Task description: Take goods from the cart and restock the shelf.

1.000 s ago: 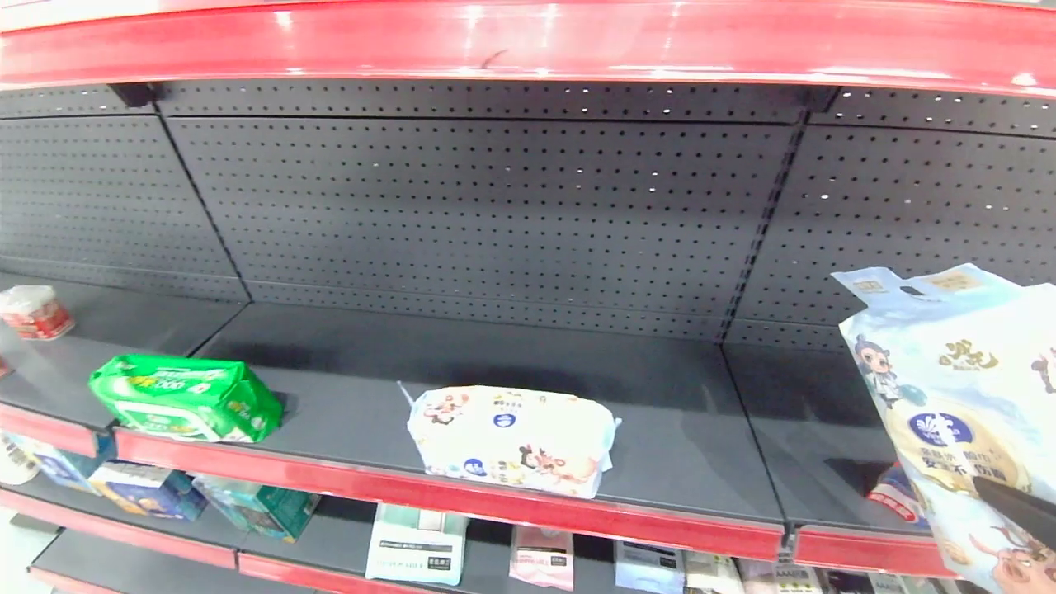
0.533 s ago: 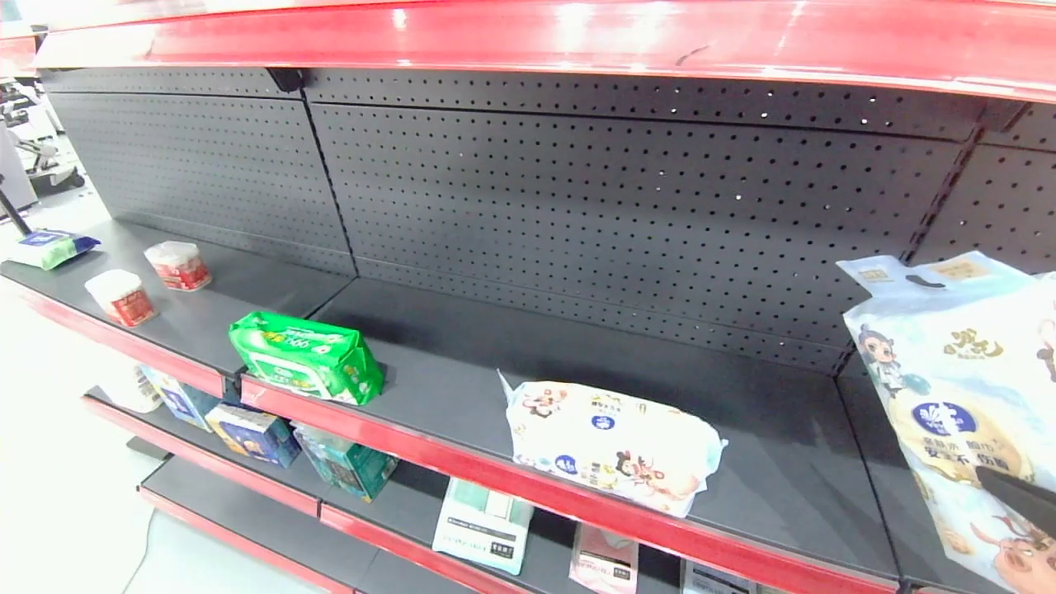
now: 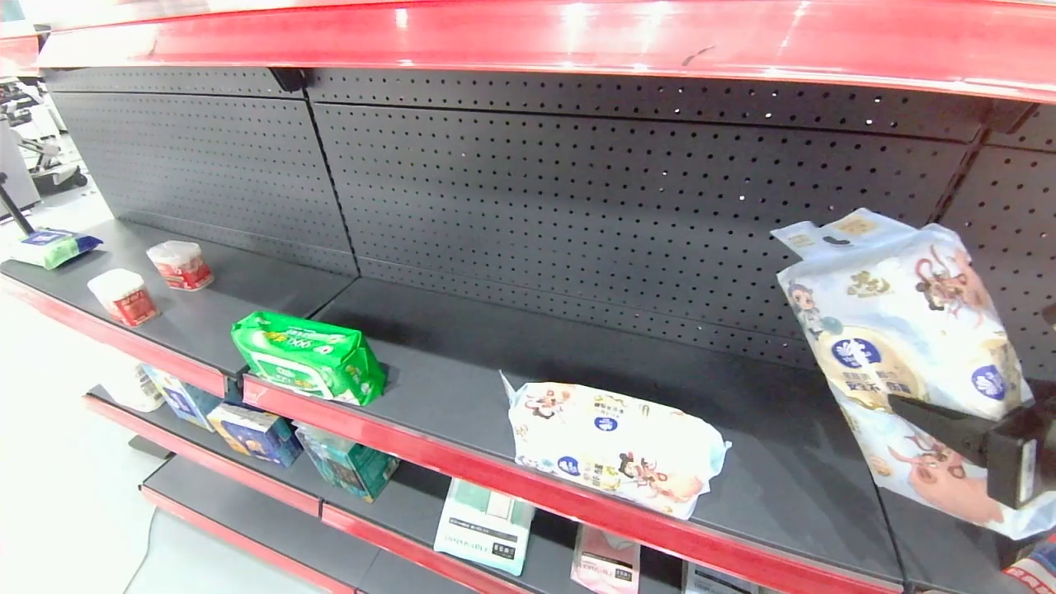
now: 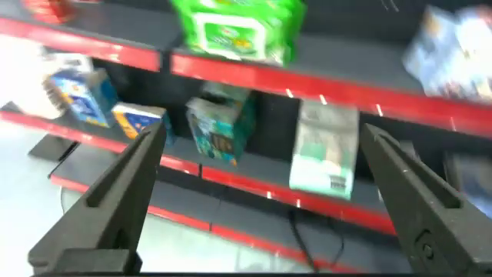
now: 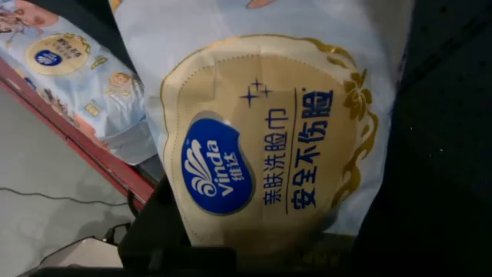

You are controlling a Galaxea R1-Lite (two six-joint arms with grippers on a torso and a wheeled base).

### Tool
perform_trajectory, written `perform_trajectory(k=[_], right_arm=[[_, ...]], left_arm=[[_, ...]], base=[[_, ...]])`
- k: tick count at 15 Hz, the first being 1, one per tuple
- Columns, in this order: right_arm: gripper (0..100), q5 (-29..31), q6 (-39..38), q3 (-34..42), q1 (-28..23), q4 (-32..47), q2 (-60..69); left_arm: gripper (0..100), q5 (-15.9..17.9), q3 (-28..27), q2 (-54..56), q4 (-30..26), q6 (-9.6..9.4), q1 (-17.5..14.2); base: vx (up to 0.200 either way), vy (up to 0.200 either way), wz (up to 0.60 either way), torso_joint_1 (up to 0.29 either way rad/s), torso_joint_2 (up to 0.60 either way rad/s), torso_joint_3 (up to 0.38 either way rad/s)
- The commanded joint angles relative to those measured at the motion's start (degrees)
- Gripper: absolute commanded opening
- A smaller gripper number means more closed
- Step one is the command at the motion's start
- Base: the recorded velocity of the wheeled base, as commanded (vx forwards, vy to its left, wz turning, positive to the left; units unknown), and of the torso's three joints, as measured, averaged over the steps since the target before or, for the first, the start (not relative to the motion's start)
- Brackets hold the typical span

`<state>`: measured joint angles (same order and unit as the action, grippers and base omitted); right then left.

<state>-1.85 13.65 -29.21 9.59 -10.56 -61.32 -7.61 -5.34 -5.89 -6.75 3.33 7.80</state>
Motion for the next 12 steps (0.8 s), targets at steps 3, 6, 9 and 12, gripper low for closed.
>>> perform_trajectory(k=[3,6,9,12], right_arm=[[0,-1.8,0.5,-0.8,0.3,-1.0,-10.8],[0,-1.8,1.6,-0.8,0.3,-1.0,-11.0],[0,-1.8,1.8,-0.8,0.4,-1.0,-11.0],[0,-1.8,2.5,-0.4,0.4,-1.0,-10.8]], left_arm=[[100,-5.0,2.0,-0.1,2.6,2.91,0.0],[100,-5.8,2.7,-0.1,4.2,4.58,0.0],[100,-2.3,4.7,-0.1,8.0,3.97,0.0],[100,-3.8,4.7,-3.5,7.7,2.3,-1.2]], base=[[0.0,0.0,0.0,0.0,0.0,0.0],[0.0,0.0,0.0,0.0,0.0,0.0],[0.0,0.0,0.0,0.0,0.0,0.0],[0.0,0.0,0.0,0.0,0.0,0.0]])
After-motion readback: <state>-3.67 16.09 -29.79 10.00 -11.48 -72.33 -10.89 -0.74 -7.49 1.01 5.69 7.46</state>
